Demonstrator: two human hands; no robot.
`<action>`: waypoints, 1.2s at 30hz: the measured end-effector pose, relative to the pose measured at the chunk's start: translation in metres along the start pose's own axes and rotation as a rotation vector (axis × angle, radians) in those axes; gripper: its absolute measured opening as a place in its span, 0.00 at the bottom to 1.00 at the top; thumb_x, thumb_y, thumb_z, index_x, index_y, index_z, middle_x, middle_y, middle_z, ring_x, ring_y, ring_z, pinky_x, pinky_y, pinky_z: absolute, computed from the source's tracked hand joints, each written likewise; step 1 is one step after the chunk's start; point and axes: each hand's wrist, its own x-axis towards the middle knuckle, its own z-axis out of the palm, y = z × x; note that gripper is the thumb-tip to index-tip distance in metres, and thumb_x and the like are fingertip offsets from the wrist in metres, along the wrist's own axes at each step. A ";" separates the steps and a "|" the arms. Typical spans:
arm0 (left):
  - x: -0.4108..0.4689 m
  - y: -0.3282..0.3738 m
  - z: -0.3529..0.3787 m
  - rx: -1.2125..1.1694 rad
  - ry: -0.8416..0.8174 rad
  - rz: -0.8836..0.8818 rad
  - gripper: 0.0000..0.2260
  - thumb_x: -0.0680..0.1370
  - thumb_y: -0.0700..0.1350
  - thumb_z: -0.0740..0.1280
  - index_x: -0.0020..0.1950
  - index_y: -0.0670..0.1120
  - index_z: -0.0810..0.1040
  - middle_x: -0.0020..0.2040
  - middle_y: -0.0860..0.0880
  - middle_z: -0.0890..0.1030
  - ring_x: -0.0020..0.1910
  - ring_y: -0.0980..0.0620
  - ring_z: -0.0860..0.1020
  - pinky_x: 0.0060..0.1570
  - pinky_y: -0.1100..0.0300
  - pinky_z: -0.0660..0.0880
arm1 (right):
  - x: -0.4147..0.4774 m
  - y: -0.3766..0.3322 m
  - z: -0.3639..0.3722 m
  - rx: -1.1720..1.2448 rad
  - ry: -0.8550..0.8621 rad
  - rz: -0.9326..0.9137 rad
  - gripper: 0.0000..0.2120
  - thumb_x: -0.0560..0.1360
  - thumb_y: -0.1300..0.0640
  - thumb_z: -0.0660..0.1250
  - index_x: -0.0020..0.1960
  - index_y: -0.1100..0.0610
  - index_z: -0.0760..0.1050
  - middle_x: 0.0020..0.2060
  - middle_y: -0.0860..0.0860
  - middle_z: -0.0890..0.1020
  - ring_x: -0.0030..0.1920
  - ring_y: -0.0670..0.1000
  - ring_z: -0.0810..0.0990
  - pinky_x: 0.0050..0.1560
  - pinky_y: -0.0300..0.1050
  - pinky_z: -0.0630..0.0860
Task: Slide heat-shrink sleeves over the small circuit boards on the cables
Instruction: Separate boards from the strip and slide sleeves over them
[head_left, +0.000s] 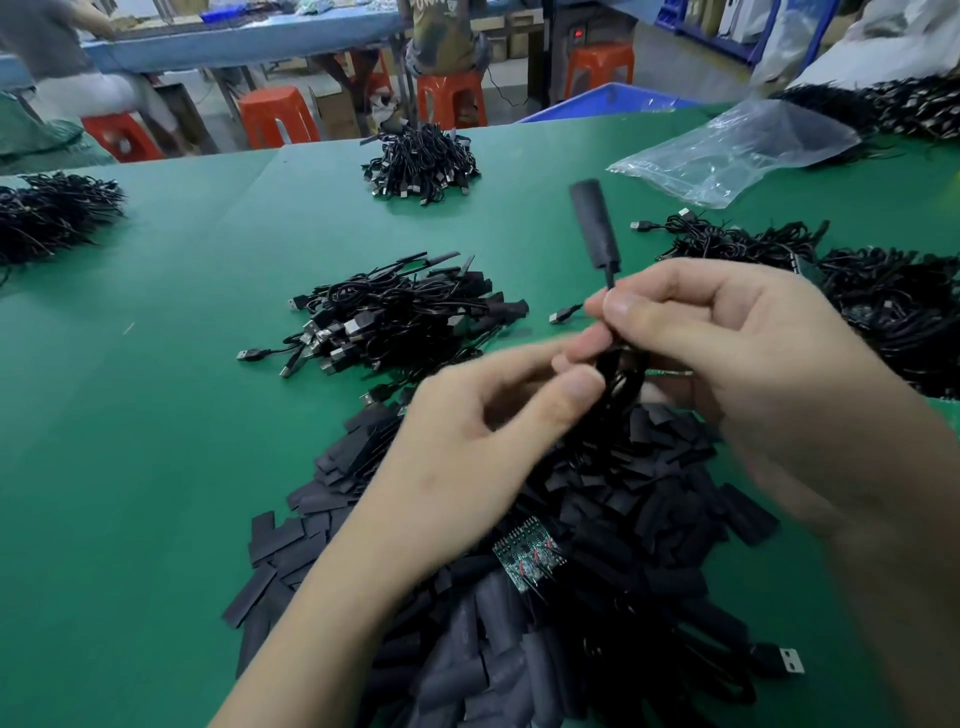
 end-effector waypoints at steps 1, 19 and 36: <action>-0.001 0.000 0.001 0.029 -0.077 -0.012 0.16 0.79 0.53 0.66 0.58 0.44 0.84 0.45 0.49 0.84 0.46 0.57 0.78 0.52 0.44 0.77 | 0.000 0.001 0.001 0.079 0.029 -0.002 0.13 0.69 0.54 0.71 0.48 0.62 0.81 0.39 0.57 0.88 0.41 0.54 0.88 0.37 0.40 0.83; 0.101 -0.023 -0.114 0.967 0.382 -0.106 0.16 0.81 0.53 0.68 0.67 0.49 0.81 0.57 0.42 0.85 0.58 0.40 0.80 0.56 0.50 0.74 | -0.004 -0.016 -0.016 -0.180 0.105 -0.136 0.19 0.66 0.43 0.70 0.53 0.51 0.82 0.48 0.50 0.88 0.53 0.46 0.86 0.60 0.37 0.79; -0.005 -0.002 -0.002 1.305 -0.505 -0.257 0.28 0.65 0.74 0.72 0.43 0.48 0.81 0.34 0.53 0.74 0.36 0.47 0.75 0.34 0.58 0.68 | -0.004 -0.003 -0.007 -0.630 -0.145 -0.006 0.12 0.70 0.43 0.67 0.47 0.47 0.84 0.45 0.46 0.87 0.48 0.48 0.84 0.53 0.43 0.80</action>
